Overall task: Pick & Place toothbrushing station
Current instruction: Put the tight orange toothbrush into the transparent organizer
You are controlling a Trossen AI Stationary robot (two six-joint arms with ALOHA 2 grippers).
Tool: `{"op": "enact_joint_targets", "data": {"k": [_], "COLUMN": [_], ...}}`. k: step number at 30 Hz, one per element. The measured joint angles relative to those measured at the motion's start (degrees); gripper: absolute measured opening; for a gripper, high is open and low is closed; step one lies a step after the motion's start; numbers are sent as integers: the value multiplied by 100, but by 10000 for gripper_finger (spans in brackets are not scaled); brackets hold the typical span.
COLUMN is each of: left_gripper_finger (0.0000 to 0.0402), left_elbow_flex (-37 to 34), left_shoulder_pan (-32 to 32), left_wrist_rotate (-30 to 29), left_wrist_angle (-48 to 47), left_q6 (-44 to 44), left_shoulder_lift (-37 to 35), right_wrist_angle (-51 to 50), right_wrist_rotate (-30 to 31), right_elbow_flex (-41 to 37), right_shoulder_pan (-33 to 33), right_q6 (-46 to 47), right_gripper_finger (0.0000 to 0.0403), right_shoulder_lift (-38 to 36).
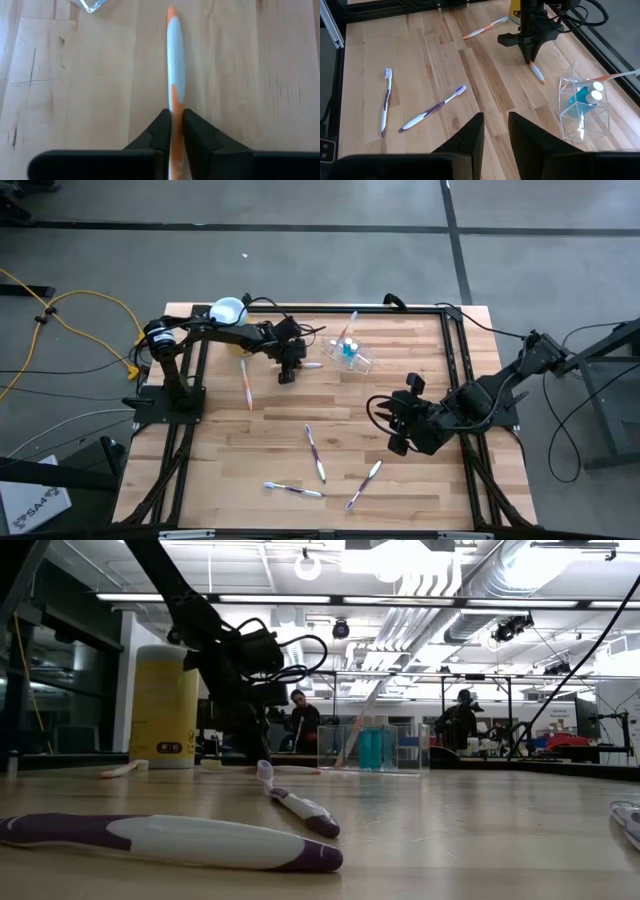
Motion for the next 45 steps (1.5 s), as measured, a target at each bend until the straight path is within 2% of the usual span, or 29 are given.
{"op": "enact_joint_targets", "data": {"k": [9, 16, 31, 35, 40, 45], "left_gripper_finger": [14, 5, 3, 3, 3, 3], "left_elbow_flex": [0, -33, 89, 170, 201, 202], "left_shoulder_pan": [-53, -422, -1726, -2198, -2996, -3985], "left_wrist_rotate": [12, -159, -1395, -2095, -3446, -4839], "left_wrist_angle": [-253, -364, -512, -471, -379, 228], "left_q6": [-61, 31, 305, 617, 1316, 2022], "left_shoulder_lift": [-10, -347, -1394, -1499, -1500, -1500], "right_wrist_angle": [0, -1, -4, -18, -161, -369], "right_wrist_rotate": [-4, -6, -4, -6, -4, 30], "right_elbow_flex": [2, 0, 2, 2, 2, 2], "right_shoulder_pan": [2, 2, 1, 2, 1, 2], "right_q6": [-2, -2, -4, -2, 212, 496], "right_gripper_finger": [81, 81, 81, 81, 81, 81], "right_shoulder_lift": [2, 2, 2, 2, 2, 2]}}
